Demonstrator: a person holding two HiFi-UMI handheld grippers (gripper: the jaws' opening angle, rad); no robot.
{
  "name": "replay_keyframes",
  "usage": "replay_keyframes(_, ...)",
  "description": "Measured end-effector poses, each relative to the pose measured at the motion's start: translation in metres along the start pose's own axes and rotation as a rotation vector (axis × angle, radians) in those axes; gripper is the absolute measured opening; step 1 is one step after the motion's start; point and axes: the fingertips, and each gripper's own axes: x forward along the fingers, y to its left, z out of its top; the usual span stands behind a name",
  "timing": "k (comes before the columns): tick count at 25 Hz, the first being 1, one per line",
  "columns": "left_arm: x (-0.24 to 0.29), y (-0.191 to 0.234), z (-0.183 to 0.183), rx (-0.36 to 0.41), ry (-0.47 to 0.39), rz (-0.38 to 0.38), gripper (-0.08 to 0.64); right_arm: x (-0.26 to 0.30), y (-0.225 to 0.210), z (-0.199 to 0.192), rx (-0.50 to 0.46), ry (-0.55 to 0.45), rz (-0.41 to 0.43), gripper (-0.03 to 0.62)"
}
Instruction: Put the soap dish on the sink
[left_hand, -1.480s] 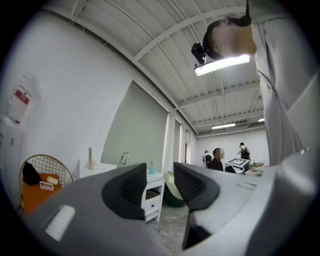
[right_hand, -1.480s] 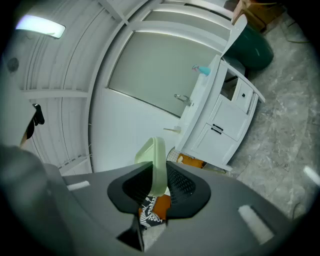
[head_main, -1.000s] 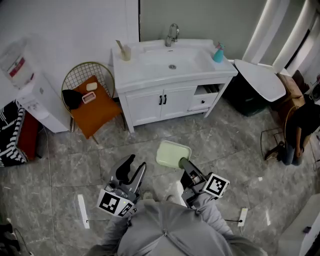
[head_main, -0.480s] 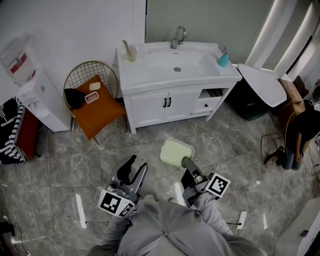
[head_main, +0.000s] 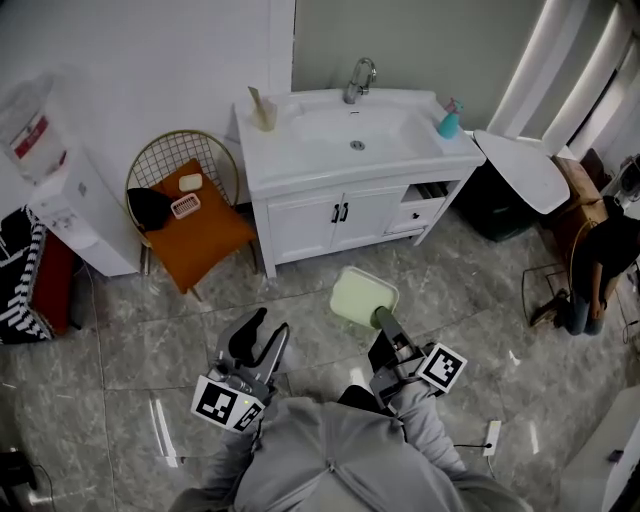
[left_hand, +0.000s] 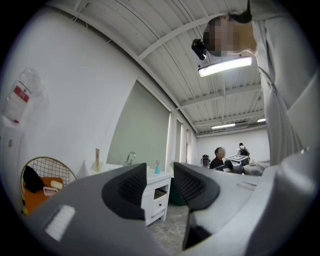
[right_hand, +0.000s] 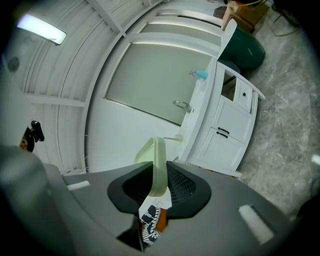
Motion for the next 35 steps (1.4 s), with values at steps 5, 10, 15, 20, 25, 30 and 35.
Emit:
replay_keyframes(5, 0.013, 0.015, -0.003, -0.008, 0.01, -0.009, 0.179, 0.019, -0.002, 0.007, -0.001, -0.006, -0.002, 0.055)
replay_keyframes(10, 0.035, 0.025, -0.01, -0.011, 0.011, -0.002, 0.179, 0.04, -0.016, 0.022, 0.017, -0.001, -0.005, 0.055)
replay_keyframes(15, 0.071, 0.045, -0.018, -0.018, 0.014, 0.034, 0.179, 0.077, -0.033, 0.046, 0.024, 0.028, 0.012, 0.055)
replay_keyframes(20, 0.128, 0.065, -0.021, 0.006, 0.016, 0.063, 0.179, 0.119, -0.053, 0.086, 0.032, 0.068, 0.028, 0.055)
replay_keyframes(25, 0.188, 0.078, -0.024, 0.025, 0.026, 0.096, 0.179, 0.157, -0.076, 0.131, 0.035, 0.109, 0.042, 0.055)
replay_keyframes(30, 0.239, 0.093, -0.029, 0.016, 0.027, 0.133, 0.179, 0.191, -0.094, 0.166, 0.026, 0.152, 0.067, 0.055)
replay_keyframes(35, 0.275, 0.101, -0.032, 0.017, 0.05, 0.143, 0.179, 0.218, -0.107, 0.19, 0.054, 0.168, 0.065, 0.055)
